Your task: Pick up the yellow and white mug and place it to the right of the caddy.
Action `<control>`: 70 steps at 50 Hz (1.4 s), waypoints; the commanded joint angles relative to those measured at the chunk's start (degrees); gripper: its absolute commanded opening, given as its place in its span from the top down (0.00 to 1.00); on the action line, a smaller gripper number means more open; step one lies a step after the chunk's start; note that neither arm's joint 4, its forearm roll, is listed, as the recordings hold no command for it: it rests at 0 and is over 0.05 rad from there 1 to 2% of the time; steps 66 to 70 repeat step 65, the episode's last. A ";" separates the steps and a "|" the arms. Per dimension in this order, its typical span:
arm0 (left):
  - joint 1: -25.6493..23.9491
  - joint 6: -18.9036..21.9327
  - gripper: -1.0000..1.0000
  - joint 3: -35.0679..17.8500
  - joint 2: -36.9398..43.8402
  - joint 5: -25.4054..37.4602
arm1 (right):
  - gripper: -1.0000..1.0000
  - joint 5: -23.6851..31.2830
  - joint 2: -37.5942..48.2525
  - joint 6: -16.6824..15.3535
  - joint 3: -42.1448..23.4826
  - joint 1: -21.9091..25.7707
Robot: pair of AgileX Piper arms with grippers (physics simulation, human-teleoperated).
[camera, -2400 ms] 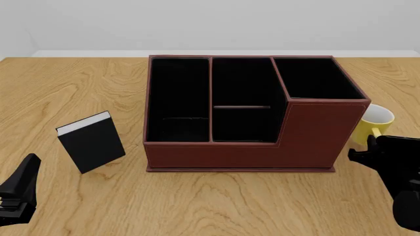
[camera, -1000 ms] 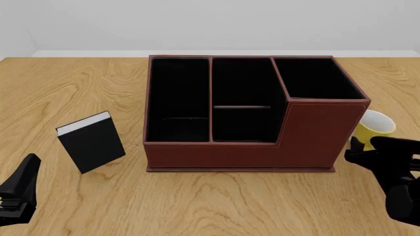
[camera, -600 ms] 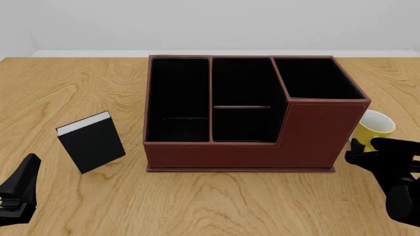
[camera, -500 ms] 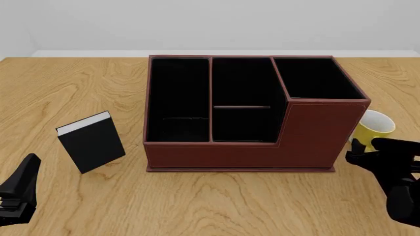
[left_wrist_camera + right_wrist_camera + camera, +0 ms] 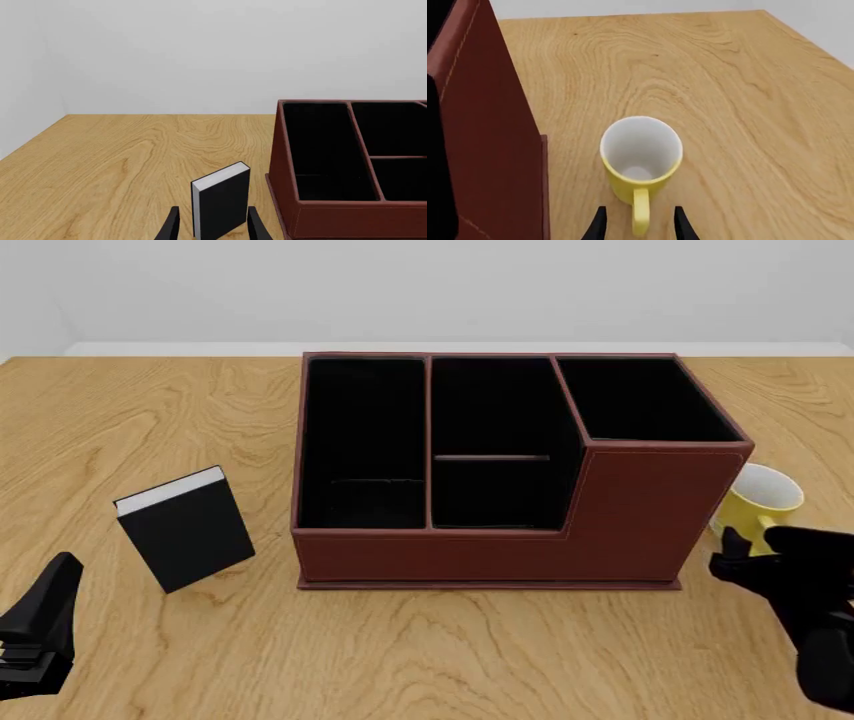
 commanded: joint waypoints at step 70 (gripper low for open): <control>0.00 0.00 0.00 0.00 0.00 0.00 | 0.00 0.01 -27.25 -2.18 14.78 0.75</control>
